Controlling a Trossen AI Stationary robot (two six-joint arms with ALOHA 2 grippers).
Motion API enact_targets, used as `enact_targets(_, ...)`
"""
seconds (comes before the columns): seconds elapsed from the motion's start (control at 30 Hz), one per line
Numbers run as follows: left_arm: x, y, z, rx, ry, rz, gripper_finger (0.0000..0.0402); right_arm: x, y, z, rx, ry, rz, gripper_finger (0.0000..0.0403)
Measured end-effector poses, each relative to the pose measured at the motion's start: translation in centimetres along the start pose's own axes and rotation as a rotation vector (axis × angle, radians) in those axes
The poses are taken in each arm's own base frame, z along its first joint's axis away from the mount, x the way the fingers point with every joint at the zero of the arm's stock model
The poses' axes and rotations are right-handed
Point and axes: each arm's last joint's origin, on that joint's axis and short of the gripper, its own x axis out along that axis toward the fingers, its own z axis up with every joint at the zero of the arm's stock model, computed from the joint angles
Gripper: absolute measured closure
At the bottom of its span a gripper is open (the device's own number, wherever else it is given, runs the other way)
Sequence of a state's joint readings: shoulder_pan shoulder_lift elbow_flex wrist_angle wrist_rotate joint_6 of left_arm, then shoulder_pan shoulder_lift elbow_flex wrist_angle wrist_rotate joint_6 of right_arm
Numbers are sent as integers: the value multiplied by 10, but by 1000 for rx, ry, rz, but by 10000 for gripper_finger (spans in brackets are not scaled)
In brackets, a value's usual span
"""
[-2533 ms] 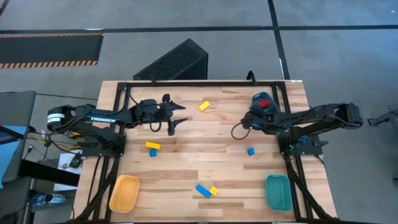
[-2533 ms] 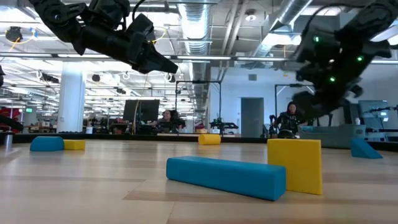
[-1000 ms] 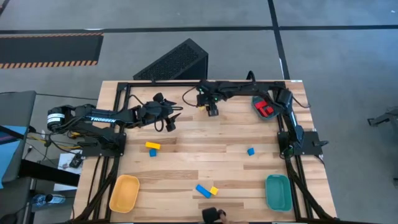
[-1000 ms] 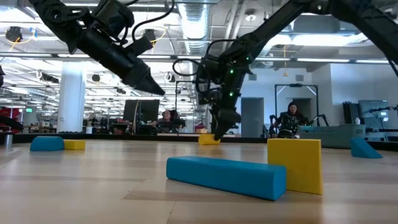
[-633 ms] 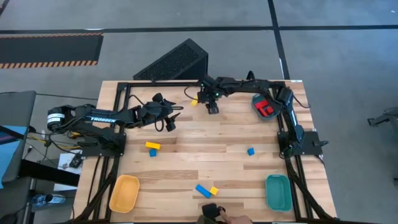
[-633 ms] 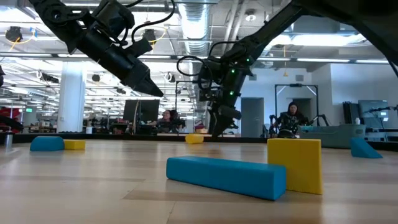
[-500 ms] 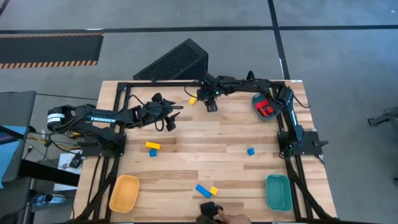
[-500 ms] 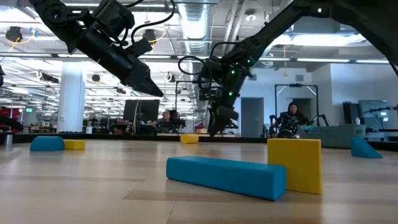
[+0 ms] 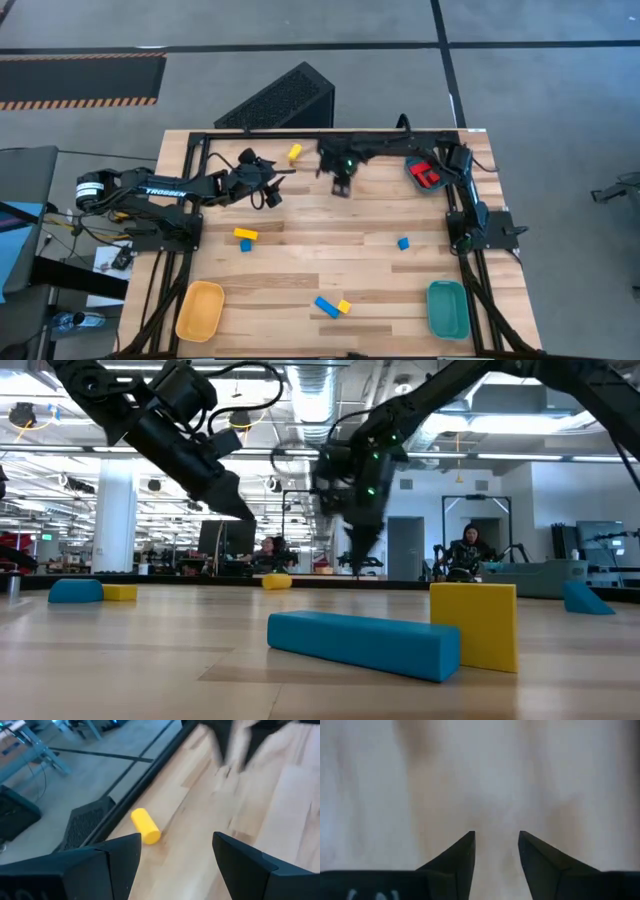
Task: Sort & place blocks by color
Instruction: Put the top yellow block into the yellow bin
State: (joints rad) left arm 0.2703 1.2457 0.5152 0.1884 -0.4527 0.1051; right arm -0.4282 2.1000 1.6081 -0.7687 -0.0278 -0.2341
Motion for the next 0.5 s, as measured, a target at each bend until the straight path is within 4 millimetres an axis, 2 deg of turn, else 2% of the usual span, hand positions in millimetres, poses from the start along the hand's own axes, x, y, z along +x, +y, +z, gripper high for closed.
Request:
enact_targets(0.1, 0, 0, -3, 14, 26, 1, 166, 11, 26, -24, 8, 149, 13, 259)
enact_targets(0.27, 0, 0, -4, 21, 38, 1, 166, 1, 58, -53, -61, 162, 30, 293)
enact_targets(0.33, 0, 0, -4, 7, 39, 1, 166, -3, 61, -61, -51, 121, 10, 301)
enact_targets(0.5, 0, 1, -3, -30, 35, 42, 166, -27, 50, -51, 69, -165, -65, 305)
